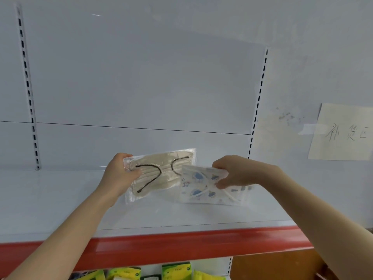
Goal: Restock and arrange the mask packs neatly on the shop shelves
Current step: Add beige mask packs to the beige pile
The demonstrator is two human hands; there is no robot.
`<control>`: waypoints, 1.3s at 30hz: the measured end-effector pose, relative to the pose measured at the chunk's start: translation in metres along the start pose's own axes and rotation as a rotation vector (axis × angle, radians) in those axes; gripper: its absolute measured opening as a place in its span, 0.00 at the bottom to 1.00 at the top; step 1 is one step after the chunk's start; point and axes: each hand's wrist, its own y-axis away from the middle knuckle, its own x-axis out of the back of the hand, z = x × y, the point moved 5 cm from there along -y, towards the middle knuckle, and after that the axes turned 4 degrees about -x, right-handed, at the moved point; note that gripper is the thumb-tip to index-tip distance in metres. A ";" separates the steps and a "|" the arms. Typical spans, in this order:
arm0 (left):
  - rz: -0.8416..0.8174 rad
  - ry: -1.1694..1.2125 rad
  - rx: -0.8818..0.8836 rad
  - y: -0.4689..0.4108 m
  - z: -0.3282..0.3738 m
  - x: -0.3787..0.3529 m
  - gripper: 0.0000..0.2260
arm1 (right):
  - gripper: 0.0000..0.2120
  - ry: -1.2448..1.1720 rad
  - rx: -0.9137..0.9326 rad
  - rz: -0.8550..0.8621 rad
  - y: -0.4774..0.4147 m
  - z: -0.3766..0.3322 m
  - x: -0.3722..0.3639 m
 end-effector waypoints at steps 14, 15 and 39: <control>-0.019 0.049 0.006 -0.001 -0.001 -0.003 0.11 | 0.13 -1.393 -0.083 0.248 0.016 0.037 -0.051; -0.028 0.050 0.011 -0.001 -0.002 -0.003 0.11 | 0.11 -1.391 -0.097 0.231 0.017 0.038 -0.054; 0.495 0.379 0.017 0.070 -0.029 0.218 0.10 | 0.07 -1.531 0.107 0.017 -0.055 -0.138 -0.034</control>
